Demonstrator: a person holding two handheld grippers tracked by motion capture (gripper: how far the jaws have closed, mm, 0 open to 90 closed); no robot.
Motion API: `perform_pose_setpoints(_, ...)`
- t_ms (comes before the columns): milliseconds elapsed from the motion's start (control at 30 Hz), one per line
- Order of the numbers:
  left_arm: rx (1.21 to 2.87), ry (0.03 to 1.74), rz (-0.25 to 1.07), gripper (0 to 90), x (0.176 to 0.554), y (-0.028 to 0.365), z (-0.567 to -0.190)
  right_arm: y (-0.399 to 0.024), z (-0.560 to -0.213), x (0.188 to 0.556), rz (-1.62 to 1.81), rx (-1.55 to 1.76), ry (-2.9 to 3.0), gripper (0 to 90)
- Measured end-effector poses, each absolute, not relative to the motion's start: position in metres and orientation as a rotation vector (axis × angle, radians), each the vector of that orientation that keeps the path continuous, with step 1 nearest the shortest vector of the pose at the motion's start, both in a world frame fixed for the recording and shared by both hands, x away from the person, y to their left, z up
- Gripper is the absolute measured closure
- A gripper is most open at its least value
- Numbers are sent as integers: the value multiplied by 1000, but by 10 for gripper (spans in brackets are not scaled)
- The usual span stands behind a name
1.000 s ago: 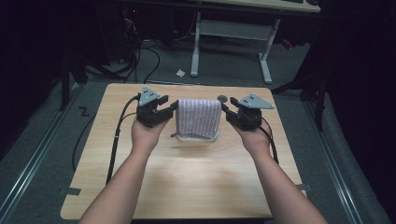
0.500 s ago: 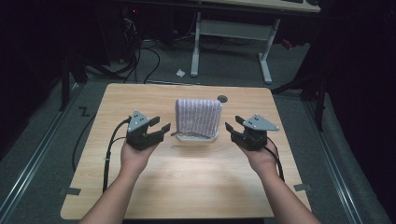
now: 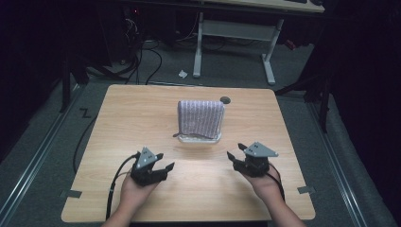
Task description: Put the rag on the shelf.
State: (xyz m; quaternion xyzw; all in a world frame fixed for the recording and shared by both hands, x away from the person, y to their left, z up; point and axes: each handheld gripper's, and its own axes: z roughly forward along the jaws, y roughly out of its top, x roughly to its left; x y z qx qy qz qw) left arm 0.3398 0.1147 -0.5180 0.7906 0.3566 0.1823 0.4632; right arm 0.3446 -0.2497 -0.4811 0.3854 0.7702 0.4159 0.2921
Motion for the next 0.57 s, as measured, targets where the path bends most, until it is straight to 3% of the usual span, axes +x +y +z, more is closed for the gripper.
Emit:
perform_pose_setpoints(67,1998,887,427,427,320,118,-531,-256,-507,313,1102,1078,2045,442)
perform_pose_setpoints(100,2049,902,402,371,314,117,-529,-261,-517,300,1119,1109,2031,490)
perform_pose_setpoints(133,2047,894,397,374,306,118,-527,-262,-523,293,1086,1125,2087,431)
perform_pose_setpoints(200,1994,893,387,391,293,125,-527,-264,-527,285,1035,1059,2130,465)
perform_pose_setpoints(433,1952,975,266,358,305,141,-535,-265,-526,294,1062,1108,2116,441)
perform_pose_setpoints(567,1942,977,260,344,305,143,-535,-265,-529,294,1068,1119,2125,440)
